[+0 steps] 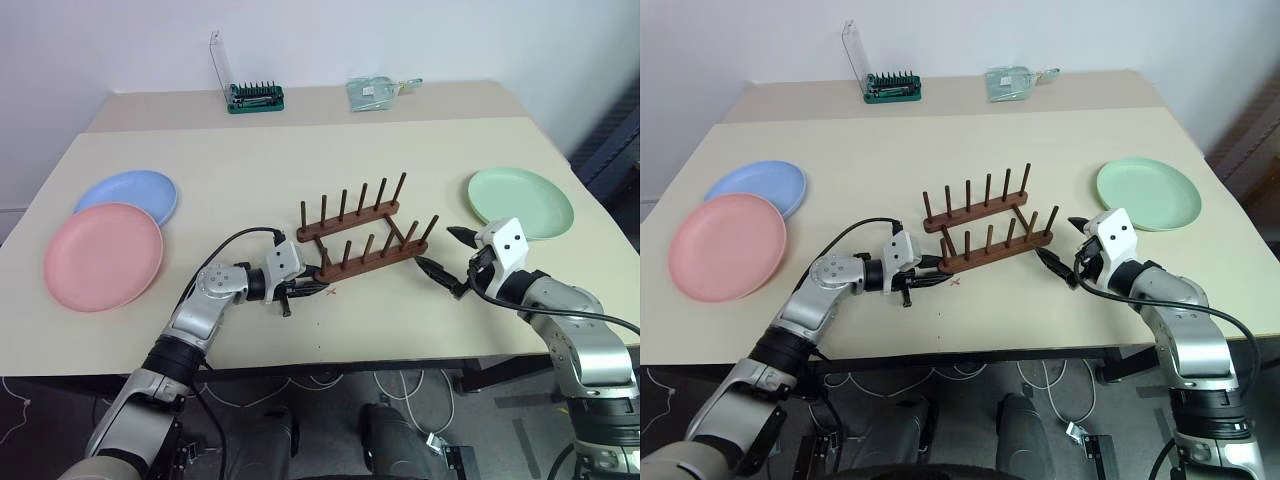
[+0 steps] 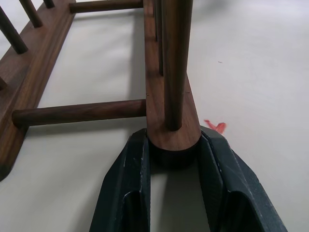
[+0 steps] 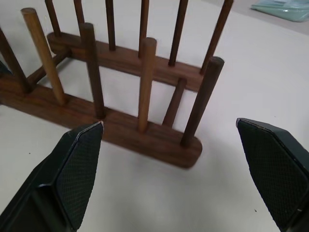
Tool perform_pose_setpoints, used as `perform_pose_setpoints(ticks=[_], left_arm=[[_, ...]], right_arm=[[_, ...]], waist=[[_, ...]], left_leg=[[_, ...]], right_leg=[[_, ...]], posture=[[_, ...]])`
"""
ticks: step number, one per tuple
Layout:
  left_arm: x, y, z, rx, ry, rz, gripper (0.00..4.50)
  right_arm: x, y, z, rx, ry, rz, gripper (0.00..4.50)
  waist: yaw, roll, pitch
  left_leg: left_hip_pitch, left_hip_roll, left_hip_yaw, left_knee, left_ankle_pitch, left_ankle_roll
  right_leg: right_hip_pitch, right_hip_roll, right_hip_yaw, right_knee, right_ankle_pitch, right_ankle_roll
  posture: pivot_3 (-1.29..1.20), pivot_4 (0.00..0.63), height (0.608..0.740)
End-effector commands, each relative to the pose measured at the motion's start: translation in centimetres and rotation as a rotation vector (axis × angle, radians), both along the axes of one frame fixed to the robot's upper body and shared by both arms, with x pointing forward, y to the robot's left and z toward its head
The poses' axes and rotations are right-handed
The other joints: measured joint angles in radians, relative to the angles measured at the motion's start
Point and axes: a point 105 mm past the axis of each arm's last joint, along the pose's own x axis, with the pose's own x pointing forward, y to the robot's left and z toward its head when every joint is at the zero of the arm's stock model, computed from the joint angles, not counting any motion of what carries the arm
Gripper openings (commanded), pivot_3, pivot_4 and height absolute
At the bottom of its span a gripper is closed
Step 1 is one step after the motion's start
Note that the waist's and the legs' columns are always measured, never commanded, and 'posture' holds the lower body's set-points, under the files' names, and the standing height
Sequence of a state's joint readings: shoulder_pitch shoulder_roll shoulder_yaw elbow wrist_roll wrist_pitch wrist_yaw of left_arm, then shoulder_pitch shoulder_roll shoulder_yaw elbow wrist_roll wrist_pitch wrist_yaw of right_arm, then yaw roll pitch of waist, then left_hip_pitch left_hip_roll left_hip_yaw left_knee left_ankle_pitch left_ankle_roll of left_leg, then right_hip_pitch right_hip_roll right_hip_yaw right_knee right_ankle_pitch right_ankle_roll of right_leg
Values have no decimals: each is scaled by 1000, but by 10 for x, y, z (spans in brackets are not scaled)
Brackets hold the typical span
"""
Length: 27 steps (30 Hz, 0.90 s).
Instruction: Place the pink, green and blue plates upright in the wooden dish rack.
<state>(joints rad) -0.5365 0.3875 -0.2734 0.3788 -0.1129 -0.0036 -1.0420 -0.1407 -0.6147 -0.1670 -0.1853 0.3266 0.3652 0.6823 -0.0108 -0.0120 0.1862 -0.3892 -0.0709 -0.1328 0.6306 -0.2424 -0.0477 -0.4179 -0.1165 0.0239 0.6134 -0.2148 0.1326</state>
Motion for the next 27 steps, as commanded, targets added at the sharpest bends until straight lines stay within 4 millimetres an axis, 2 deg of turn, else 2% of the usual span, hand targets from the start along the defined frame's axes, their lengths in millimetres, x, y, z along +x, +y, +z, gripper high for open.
perform_pose_setpoints(ticks=[1,5,6,7,10,12,13,14,17,19,20,24,27], left_arm=[[5,3,2,16,-17,-22,1839],[10,17,-4,31,-18,53,3687],[10,23,-7,42,-13,78,4262],[8,29,-10,56,-9,101,4468],[5,38,-14,61,18,144,4468],[-7,42,-12,17,59,144,4500],[-14,43,-11,2,70,134,3899],[-22,41,-10,-10,85,122,3616],[-36,32,-9,-30,132,103,2124],[-42,26,-14,-13,168,102,1065],[-41,22,-16,-6,176,116,621],[-44,-2,-11,-70,216,110,621],[-39,-7,-11,-98,231,143,621]], right_arm=[[-6,-1,13,-17,-64,-5,4500],[-10,-9,10,-48,-46,-28,4500],[-10,-12,8,-66,-34,-35,4500],[-11,-15,5,-84,-20,-39,4500],[-11,-17,0,-107,3,-40,4500],[-11,-15,-5,-117,23,-30,3977],[-12,-13,-8,-120,33,-19,3579],[-11,-11,-12,-129,45,-12,3093],[-10,-3,-18,-128,71,15,1530],[-10,1,-23,-134,94,32,436],[-9,2,-26,-151,105,35,35],[2,0,-35,-218,124,-14,35],[10,1,-41,-249,132,-40,35]], waist=[[-1,0,0],[-4,0,0],[-4,0,0],[-5,0,0],[-8,0,0],[-10,1,-1],[-13,1,-1],[-14,1,-1],[-7,1,-1],[-1,2,-1],[1,2,-1],[4,2,-1],[2,2,-1]], left_leg=[[0,0,0,0,0,0],[0,0,0,0,0,0],[1,0,0,0,0,0],[1,0,0,0,0,0],[2,1,0,-1,0,1],[2,1,0,-1,0,1],[3,1,0,-1,0,1],[3,1,1,-2,-1,1],[3,1,1,-1,-1,2],[3,1,1,0,-1,2],[3,0,0,0,-1,2],[3,-1,-1,0,-1,2],[4,-1,-1,0,-1,2]], right_leg=[[0,0,0,0,0,0],[0,0,0,0,0,0],[0,0,0,0,0,0],[0,0,0,0,0,0],[0,0,0,1,0,0],[1,1,0,1,0,0],[1,1,0,1,0,0],[1,1,1,1,0,0],[1,1,1,1,0,0],[2,0,1,0,0,0],[3,0,1,0,-1,0],[5,-1,0,-1,-2,2],[5,-1,0,-1,-2,2]], posture=[[0,150,740],[0,150,740],[0,150,740],[0,150,740],[0,150,740],[0,150,740],[0,150,740],[0,150,740],[0,150,740],[0,150,740],[0,150,740],[0,150,740],[0,150,740]])
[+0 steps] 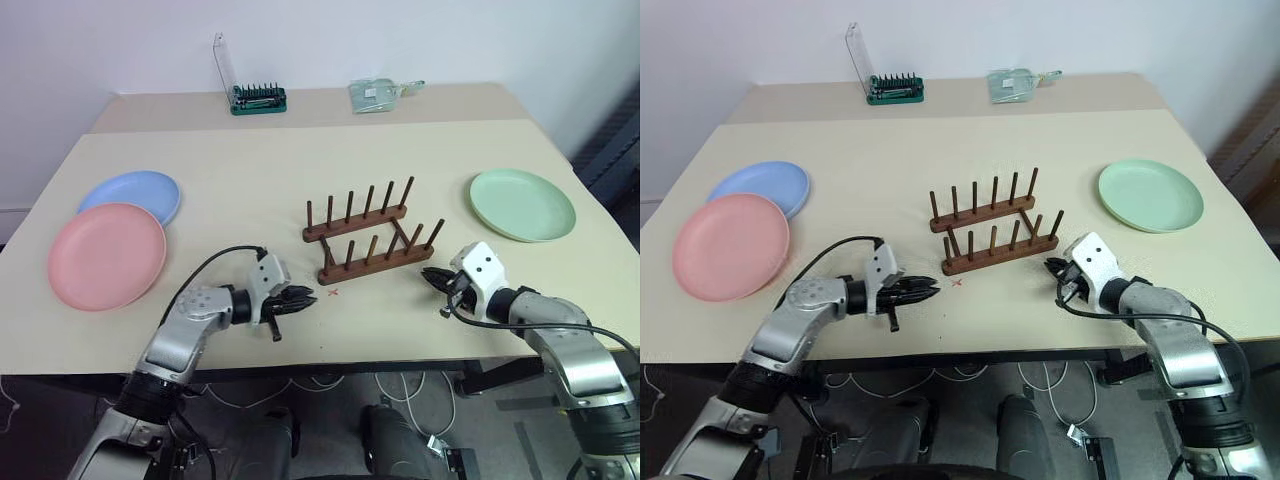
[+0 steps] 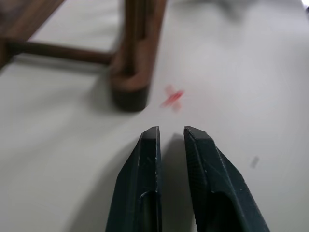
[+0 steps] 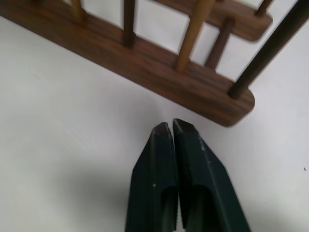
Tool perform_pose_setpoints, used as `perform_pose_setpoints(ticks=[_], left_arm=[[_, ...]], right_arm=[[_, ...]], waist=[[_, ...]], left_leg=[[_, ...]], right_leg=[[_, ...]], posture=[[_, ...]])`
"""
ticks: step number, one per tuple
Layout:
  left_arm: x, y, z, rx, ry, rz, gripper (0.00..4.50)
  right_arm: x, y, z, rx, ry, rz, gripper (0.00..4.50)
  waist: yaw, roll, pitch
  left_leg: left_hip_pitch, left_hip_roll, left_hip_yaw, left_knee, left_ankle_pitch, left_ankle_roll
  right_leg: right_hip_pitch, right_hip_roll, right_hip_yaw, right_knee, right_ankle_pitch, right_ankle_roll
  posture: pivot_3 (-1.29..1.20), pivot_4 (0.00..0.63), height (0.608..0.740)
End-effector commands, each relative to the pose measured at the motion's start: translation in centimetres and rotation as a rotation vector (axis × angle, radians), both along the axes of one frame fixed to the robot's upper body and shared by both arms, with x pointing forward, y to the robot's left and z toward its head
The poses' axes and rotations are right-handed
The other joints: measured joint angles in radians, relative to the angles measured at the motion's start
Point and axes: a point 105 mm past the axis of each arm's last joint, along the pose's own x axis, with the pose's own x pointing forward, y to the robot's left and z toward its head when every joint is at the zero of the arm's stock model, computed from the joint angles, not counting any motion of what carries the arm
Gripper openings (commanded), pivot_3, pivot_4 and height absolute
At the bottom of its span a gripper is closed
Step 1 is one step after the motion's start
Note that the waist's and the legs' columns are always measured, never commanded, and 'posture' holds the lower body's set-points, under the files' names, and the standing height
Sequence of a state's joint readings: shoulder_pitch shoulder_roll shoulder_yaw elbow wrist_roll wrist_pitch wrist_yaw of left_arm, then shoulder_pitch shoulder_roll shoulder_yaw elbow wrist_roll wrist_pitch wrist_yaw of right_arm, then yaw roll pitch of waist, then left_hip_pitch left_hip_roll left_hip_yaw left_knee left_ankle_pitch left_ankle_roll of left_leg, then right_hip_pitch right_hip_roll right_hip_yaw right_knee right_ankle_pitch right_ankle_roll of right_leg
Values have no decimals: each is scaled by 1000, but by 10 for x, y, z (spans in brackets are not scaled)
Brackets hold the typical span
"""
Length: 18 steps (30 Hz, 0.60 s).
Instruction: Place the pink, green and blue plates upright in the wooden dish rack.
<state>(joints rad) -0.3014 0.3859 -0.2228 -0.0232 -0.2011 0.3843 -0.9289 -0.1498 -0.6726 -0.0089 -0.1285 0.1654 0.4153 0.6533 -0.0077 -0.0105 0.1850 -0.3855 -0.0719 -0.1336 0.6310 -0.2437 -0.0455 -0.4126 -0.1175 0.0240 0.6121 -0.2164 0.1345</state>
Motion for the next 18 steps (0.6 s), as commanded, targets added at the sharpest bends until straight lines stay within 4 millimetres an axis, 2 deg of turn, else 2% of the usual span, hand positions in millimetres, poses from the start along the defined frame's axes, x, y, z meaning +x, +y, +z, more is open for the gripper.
perform_pose_setpoints(ticks=[1,5,10,18], left_arm=[[3,-8,-4,-4,17,28,621],[17,-8,-8,7,-14,106,621],[54,7,-5,15,-104,334,621],[66,10,-4,-4,-113,397,621]], right_arm=[[11,1,1,-34,-26,-31,35],[21,5,1,-41,-51,-46,35],[35,16,7,-15,-96,-48,35],[50,18,14,2,-136,-75,35]], waist=[[-3,0,0],[-3,0,0],[-3,0,0],[-9,0,0]], left_leg=[[0,0,0,0,0,0],[2,0,0,0,0,0],[6,0,0,0,0,0],[9,0,1,-2,0,0]], right_leg=[[0,0,0,0,0,0],[1,0,0,0,0,0],[6,0,0,0,0,0],[7,0,0,0,0,0]], posture=[[0,150,740],[0,150,740],[0,150,740],[0,150,740]])
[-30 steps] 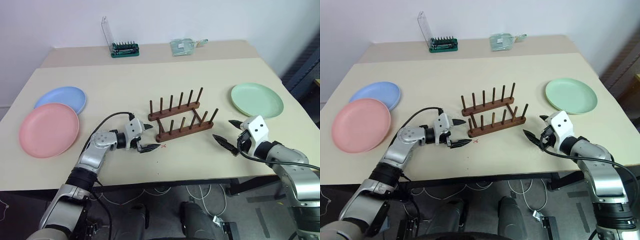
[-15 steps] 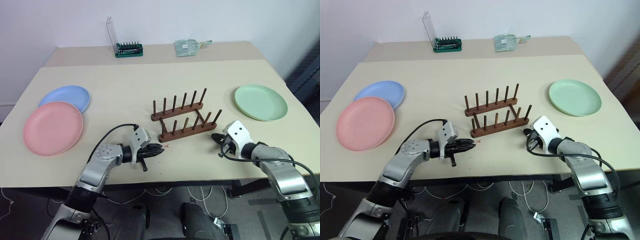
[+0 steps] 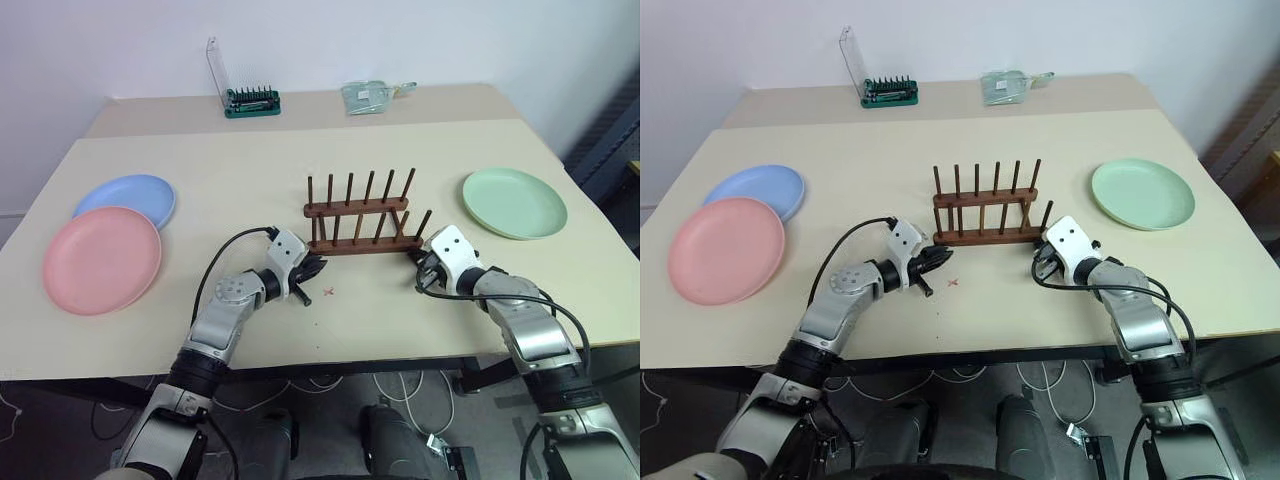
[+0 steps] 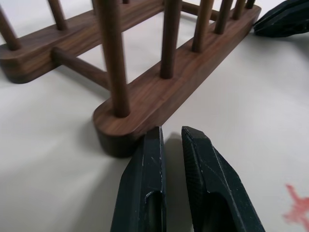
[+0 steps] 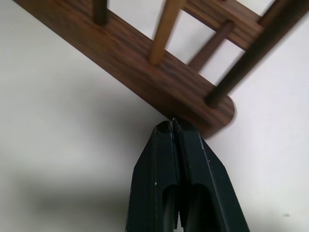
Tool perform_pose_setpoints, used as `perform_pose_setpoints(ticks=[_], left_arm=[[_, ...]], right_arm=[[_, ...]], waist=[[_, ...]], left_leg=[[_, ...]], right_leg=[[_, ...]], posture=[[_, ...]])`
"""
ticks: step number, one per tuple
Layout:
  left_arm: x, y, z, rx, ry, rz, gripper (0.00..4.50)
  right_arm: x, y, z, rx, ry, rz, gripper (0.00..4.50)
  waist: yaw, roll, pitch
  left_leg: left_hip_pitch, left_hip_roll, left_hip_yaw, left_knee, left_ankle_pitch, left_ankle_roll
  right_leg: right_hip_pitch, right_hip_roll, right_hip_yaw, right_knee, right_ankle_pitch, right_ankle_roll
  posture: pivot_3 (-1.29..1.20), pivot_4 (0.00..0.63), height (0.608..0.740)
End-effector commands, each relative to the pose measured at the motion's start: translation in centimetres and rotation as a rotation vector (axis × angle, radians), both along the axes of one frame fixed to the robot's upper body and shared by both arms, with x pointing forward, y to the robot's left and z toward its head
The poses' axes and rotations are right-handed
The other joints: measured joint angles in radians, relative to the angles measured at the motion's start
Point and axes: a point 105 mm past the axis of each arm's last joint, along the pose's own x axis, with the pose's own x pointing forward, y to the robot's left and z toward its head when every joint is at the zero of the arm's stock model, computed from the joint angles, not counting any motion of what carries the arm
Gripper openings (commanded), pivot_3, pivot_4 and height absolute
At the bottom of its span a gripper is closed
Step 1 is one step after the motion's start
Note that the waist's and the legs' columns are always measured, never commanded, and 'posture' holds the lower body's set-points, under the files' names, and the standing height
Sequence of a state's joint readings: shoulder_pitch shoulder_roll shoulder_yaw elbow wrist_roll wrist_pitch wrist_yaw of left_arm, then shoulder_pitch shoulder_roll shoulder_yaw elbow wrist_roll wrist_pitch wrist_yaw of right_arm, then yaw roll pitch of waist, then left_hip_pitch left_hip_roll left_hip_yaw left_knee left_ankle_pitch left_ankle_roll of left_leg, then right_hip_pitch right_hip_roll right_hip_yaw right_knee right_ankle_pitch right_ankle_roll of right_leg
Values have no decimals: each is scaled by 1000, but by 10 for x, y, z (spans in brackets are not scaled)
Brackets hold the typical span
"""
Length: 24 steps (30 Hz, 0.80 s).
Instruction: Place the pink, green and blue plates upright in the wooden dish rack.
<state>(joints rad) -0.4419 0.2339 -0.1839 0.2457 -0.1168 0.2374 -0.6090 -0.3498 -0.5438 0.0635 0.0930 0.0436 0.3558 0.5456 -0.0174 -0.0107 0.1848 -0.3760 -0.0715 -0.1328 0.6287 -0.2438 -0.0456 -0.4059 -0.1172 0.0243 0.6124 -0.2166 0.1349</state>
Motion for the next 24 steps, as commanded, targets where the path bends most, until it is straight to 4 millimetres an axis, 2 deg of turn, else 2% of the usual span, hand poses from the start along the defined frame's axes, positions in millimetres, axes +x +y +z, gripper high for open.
perform_pose_setpoints(ticks=[1,8,11,15,16,18,22,23,24], left_arm=[[6,12,-7,25,15,61,621],[6,14,-9,26,8,71,621],[6,14,-3,-2,-10,64,621],[1,18,18,-60,-77,23,621],[0,23,24,-69,-88,22,574],[1,36,34,-75,-114,42,555],[0,60,50,-98,-144,89,555],[-1,72,56,-127,-141,112,555],[-2,90,68,-169,-154,162,807]], right_arm=[[6,3,15,12,-60,5,35],[10,2,17,9,-75,-4,35],[7,-3,20,-2,-80,-7,35],[-3,-26,34,-12,-92,-21,35],[-7,-34,38,-3,-89,-33,267],[-17,-37,46,15,-78,6,773],[-30,-32,56,4,-85,81,2707],[-32,-29,59,-4,-95,95,3189],[-35,-22,63,-6,-102,135,3706]], waist=[[1,0,0],[1,0,0],[0,0,0],[3,0,0],[4,0,1],[5,0,1],[0,0,1],[1,0,1],[1,0,1]], left_leg=[[0,0,0,0,0,0],[0,0,0,0,0,0],[0,0,0,0,0,0],[0,0,0,-1,0,0],[-1,0,0,-1,0,0],[-3,0,0,-1,-1,1],[-3,0,0,-1,-1,1],[-3,0,0,-1,-1,1],[-3,0,0,-1,-1,1]], right_leg=[[0,0,0,0,0,0],[0,0,0,0,0,0],[0,0,0,0,0,0],[0,0,0,0,0,0],[0,0,0,0,-1,1],[-2,0,0,-1,-1,1],[-3,0,0,-1,-1,1],[-3,0,0,-1,-1,1],[-3,0,0,-1,-1,1]], posture=[[0,150,740],[0,150,740],[0,150,740],[0,150,740],[0,150,740],[0,150,740],[0,150,740],[0,150,740],[0,150,740]])
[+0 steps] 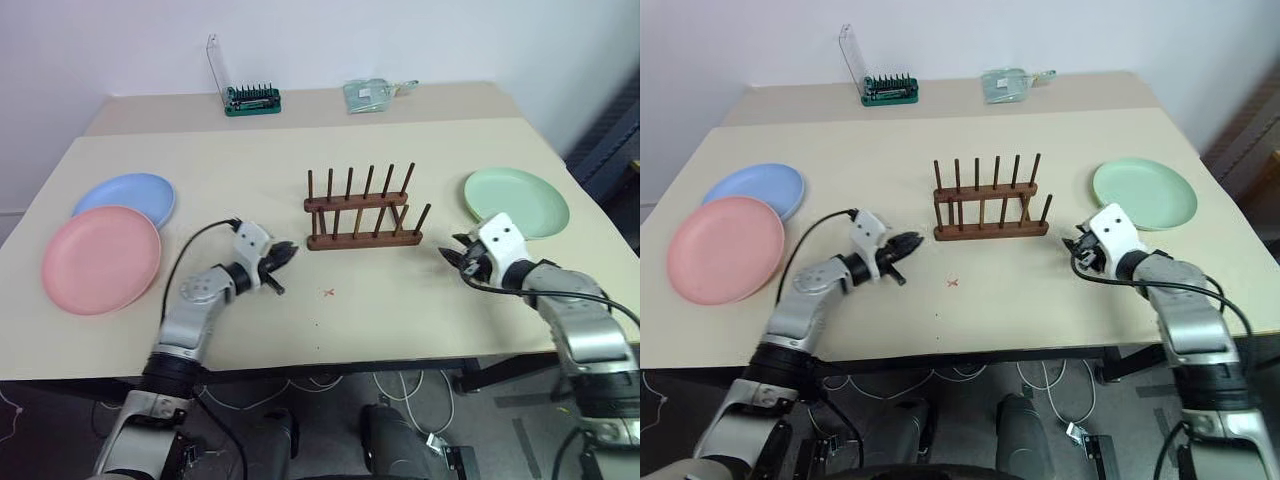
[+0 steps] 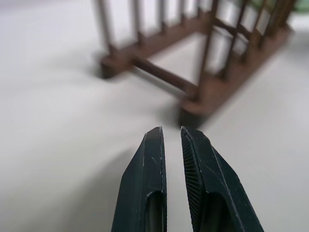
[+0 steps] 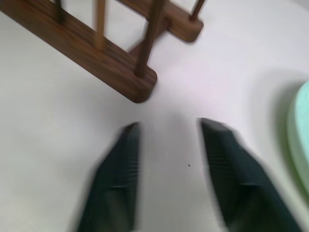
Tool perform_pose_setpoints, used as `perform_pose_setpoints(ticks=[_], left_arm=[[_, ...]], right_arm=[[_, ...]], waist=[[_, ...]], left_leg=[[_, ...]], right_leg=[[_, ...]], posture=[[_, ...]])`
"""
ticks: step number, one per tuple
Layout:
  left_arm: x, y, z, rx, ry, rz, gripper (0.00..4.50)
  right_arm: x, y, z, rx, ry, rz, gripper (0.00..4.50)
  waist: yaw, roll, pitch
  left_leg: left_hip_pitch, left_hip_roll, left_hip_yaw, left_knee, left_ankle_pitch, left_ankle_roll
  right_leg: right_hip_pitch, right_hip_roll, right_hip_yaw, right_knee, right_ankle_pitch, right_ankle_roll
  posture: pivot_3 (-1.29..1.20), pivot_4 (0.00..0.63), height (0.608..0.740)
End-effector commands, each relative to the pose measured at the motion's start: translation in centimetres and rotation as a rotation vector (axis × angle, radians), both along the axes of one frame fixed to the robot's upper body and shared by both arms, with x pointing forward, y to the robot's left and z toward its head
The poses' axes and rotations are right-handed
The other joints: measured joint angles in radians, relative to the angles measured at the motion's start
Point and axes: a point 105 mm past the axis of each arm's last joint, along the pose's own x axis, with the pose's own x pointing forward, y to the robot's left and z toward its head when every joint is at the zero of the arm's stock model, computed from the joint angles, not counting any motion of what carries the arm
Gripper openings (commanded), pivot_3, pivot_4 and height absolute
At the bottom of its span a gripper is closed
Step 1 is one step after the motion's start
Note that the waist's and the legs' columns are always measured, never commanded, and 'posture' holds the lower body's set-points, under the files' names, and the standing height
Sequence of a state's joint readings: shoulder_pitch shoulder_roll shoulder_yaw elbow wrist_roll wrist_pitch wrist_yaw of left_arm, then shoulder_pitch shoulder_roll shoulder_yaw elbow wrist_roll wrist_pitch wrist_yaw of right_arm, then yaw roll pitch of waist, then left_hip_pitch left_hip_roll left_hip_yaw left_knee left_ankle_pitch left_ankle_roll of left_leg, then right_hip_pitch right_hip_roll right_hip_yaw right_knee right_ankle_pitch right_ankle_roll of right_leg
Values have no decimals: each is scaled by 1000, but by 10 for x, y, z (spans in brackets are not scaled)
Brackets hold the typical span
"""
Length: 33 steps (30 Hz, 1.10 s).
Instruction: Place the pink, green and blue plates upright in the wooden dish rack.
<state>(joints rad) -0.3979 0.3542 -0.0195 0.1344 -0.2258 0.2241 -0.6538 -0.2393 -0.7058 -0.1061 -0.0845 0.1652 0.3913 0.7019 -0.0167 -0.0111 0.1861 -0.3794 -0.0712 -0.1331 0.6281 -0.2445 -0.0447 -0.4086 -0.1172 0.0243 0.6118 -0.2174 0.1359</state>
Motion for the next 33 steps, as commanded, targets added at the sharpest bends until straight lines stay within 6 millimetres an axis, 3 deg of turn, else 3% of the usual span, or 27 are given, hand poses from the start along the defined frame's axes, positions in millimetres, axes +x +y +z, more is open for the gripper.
perform_pose_setpoints(ticks=[1,4,7,8,10,11,12,15,19,24,31,33], left_arm=[[-7,52,39,-113,-66,121,1081],[-12,101,56,-117,-113,299,2282],[-13,132,68,-129,-155,453,3781],[-15,153,75,-148,-182,566,4244],[-34,234,85,-265,-215,970,4385],[-48,260,85,-312,-221,1093,4385],[-56,272,84,-339,-223,1152,4385],[-69,286,76,-313,-191,1234,4385],[-91,306,40,-325,-35,1366,4385],[-96,287,14,-390,109,1280,4385],[-95,282,-9,-460,219,1267,4385],[-93,280,-17,-474,243,1265,3869]], right_arm=[[-11,26,26,-6,-70,139,3723],[-19,48,29,3,-65,244,3723],[-19,54,28,10,-57,267,3723],[-17,54,26,10,-54,262,3723],[-11,57,17,-3,-36,279,3723],[-9,59,15,-4,-30,291,3723],[-7,61,13,-3,-27,300,3723],[-3,64,13,-4,-31,316,3723],[2,70,12,2,-38,347,3723],[5,72,11,3,-43,359,3723],[3,72,9,4,-50,356,3723],[2,70,9,7,-53,347,3723]], waist=[[-4,0,1],[-7,0,1],[6,-1,1],[11,-2,2],[11,-4,3],[7,-6,4],[3,-7,4],[2,-7,4],[5,-8,4],[6,-10,4],[4,-10,3],[3,-10,3]], left_leg=[[0,0,0,0,0,0],[-1,1,0,-1,0,0],[-1,1,0,0,0,0],[-1,0,-1,0,0,0],[-3,-1,-1,2,0,0],[-2,-1,-1,2,0,0],[-2,-1,-3,1,0,0],[-2,0,-2,-1,0,0],[-2,-1,-2,0,0,0],[-3,-1,-2,0,0,0],[-3,0,-3,0,-1,-1],[-3,0,-3,0,0,-1]], right_leg=[[0,0,0,0,0,0],[-2,1,0,0,0,0],[-1,0,0,0,0,0],[0,-1,0,-1,0,0],[0,-1,-1,-1,-1,1],[0,-1,0,-1,0,1],[-1,-1,-1,-1,0,1],[-2,-1,-1,-1,0,1],[-2,-1,-1,-1,0,1],[-2,-1,-2,-1,0,0],[-2,-1,-2,0,0,0],[-2,-1,-2,0,0,0]], posture=[[0,150,740],[0,150,740],[0,150,740],[0,150,740],[0,150,740],[0,150,740],[0,150,740],[0,150,740],[0,150,740],[0,150,740],[0,150,740],[0,150,740]])
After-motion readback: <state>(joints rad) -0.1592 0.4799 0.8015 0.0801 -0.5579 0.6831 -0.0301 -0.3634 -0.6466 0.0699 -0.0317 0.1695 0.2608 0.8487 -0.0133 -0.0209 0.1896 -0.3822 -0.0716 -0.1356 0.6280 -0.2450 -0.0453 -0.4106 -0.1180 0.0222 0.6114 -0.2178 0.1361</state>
